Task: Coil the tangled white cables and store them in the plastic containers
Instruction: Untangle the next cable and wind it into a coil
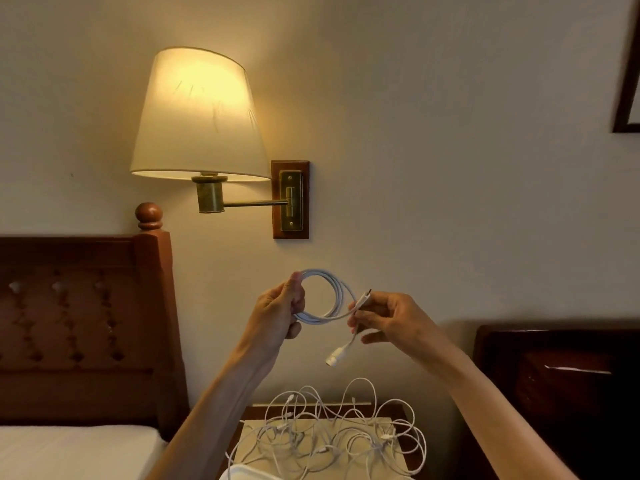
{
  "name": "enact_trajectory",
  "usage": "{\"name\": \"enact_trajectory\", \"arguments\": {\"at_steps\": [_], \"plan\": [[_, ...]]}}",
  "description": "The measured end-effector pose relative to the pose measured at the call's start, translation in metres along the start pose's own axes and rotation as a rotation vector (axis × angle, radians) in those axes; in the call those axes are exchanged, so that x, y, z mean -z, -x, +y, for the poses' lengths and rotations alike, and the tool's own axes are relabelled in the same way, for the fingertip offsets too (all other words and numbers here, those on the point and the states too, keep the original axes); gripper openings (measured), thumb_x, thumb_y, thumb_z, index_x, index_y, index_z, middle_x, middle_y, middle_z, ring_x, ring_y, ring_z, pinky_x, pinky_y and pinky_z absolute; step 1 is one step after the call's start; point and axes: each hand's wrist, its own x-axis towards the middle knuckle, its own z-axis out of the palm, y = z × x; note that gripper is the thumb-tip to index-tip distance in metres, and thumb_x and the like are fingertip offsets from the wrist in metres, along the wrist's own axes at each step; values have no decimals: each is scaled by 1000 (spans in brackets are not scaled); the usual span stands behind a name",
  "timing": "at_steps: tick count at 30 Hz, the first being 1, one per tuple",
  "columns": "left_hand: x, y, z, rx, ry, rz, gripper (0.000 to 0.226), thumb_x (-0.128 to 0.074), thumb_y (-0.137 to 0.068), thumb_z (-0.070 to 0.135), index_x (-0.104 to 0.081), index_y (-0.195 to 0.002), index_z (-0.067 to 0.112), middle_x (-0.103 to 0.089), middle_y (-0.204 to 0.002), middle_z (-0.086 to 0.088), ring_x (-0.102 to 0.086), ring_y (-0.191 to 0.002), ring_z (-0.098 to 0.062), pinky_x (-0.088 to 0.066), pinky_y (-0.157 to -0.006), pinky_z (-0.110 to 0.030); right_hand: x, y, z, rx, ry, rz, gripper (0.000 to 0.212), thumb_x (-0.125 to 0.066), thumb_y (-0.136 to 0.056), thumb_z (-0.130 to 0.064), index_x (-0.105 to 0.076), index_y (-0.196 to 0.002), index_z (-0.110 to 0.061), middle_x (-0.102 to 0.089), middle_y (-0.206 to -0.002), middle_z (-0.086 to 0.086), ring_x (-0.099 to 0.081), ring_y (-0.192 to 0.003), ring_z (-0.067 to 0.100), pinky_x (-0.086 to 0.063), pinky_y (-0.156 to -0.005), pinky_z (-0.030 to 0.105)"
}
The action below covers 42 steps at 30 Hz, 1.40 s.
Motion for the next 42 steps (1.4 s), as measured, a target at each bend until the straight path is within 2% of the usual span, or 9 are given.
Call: {"name": "enact_trajectory", "arguments": {"at_steps": [6,13,16,20,26,30,33,38,42], "plan": [[-10,-3,-17,-10,-1,101,40,-40,-101,38,-44,-69,14,-36,-58,7,-26,-50,-7,-24,-48,-24,2,11,-5,-233,-253,1,21,-56,-96,-15,-67,-92,3,-64,-71,9,-59,-59,13,-53,-56,21],[-23,-6,-31,3,77,154,40,-40,-101,39,-44,-68,16,-35,-58,7,-27,-49,-6,-25,-44,-22,-26,14,-9,-174,-688,289,15,-54,-95,-5,-62,-98,7,-72,-84,19,-74,-79,28,-61,-68,28],[-29,-5,-33,5,107,180,43,-39,-102,39,-42,-65,17,-35,-56,8,-28,-49,-7,-25,-46,-25,-43,15,-3,-62,-552,434,9,-57,-94,-7,-63,-97,0,-71,-91,16,-74,-82,24,-60,-70,27],[-35,-2,-33,55,208,195,44,-39,-102,37,-42,-63,18,-34,-56,7,-27,-48,-8,-22,-48,-27,-61,12,13,212,106,638,8,-70,-87,-23,-62,-87,-24,-63,-93,-8,-63,-86,7,-54,-69,21],[-37,2,-33,76,298,134,43,-37,-102,37,-41,-64,17,-31,-54,6,-23,-45,-7,-22,-40,-21,-57,4,17,135,-219,535,27,-80,-77,-13,-56,-88,-12,-71,-93,7,-72,-85,17,-61,-76,38],[-34,2,-35,56,243,126,43,-39,-101,37,-40,-64,16,-30,-52,7,-23,-41,-5,-22,-37,-19,-47,4,13,15,-210,442,41,-80,-77,-15,-51,-104,-24,-72,-87,3,-68,-73,8,-54,-65,19],[-32,3,-36,31,171,113,40,-46,-97,39,-46,-66,14,-34,-52,7,-26,-42,-5,-24,-39,-20,-41,2,13,-19,-218,348,23,-77,-79,-13,-66,-98,-17,-72,-77,2,-61,-62,9,-52,-60,19],[-39,13,-43,-55,115,228,41,-54,-91,44,-59,-117,13,-51,-76,0,-37,-50,-8,-35,-45,-26,-43,3,18,-33,-356,443,9,-76,-81,-10,-72,-89,-11,-72,-75,3,-63,-66,11,-53,-62,22],[-47,16,-49,314,345,359,40,-53,-96,42,-61,-114,6,-63,-98,-9,-44,-57,-13,-44,-48,-29,-46,2,17,-49,-436,448,9,-76,-80,-8,-72,-88,-7,-72,-75,5,-64,-67,12,-54,-63,24]]}}
